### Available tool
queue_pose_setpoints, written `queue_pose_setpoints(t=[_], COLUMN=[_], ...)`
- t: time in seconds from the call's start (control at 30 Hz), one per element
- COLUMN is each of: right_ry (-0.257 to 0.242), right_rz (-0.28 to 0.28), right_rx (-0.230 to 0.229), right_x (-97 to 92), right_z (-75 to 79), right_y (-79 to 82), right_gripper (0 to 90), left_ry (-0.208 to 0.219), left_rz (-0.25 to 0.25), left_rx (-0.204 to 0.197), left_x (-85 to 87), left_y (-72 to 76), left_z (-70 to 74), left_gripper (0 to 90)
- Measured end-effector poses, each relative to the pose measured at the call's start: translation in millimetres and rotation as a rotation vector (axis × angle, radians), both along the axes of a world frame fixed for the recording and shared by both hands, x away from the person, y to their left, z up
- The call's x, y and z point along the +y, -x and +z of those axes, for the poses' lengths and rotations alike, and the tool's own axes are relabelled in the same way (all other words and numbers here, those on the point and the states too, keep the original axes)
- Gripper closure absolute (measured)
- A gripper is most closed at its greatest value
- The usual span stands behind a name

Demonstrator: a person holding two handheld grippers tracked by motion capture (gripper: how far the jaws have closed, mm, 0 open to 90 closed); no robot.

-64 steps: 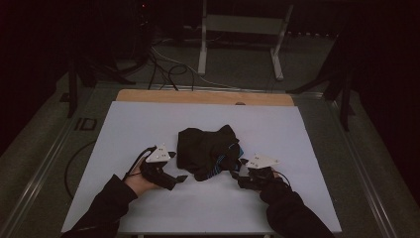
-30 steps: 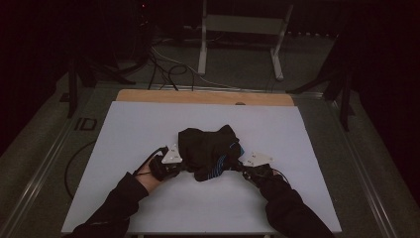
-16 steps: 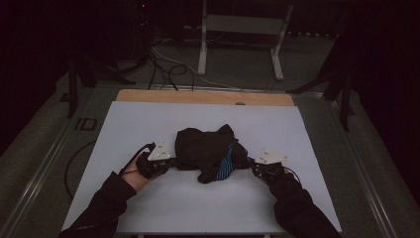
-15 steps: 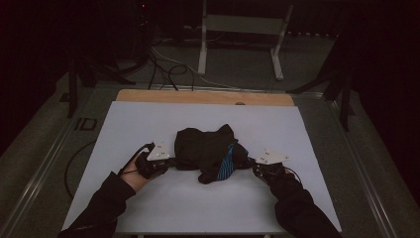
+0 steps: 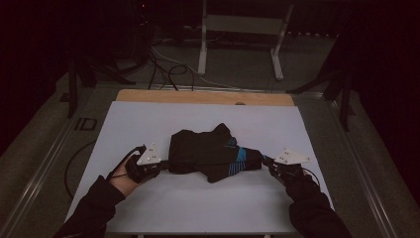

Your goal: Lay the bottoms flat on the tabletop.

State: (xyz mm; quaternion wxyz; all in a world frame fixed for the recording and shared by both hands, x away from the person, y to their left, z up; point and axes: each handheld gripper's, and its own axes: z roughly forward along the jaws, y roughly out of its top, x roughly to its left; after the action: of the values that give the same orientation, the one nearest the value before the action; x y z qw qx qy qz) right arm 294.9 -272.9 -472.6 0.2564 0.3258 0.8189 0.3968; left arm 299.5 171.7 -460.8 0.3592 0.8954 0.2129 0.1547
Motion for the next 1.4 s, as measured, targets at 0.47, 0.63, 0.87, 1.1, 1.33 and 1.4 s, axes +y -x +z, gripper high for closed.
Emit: queue_pose_setpoints(t=[0.47, 0.63, 0.87, 1.1, 1.33, 1.4], right_ry=[0.013, 0.029, 0.018, -0.016, -0.084, -0.081], right_rz=[0.036, 0.061, 0.079, 0.098, 0.051, 0.039], right_rx=[0.049, 0.068, 0.075, 0.068, 0.047, 0.016], right_x=[-10.9, -11.4, -13.2, -15.8, -15.7, -13.8], right_z=[-8.4, -10.6, -12.4, -3.0, 11.7, 14.4], right_y=[22.5, 34.4, 50.0, 52.5, 41.7, 33.2], right_gripper=[88.0, 87.9, 86.3, 67.2, 37.8, 29.9], left_ry=[0.015, 0.01, 0.027, 0.073, 0.094, 0.096], left_rz=[-0.09, -0.093, -0.1, -0.093, -0.012, 0.027], left_rx=[0.082, 0.104, 0.132, 0.136, 0.12, 0.119], left_x=[-10.7, -10.2, -6.9, -0.6, 8.3, 8.6], left_y=[37.5, 41.2, 43.0, 42.6, 34.7, 29.0], left_z=[-5.7, -11.5, -10.3, 1.1, 12.6, 14.6], left_gripper=[87.4, 87.3, 87.1, 80.0, 43.2, 35.1])
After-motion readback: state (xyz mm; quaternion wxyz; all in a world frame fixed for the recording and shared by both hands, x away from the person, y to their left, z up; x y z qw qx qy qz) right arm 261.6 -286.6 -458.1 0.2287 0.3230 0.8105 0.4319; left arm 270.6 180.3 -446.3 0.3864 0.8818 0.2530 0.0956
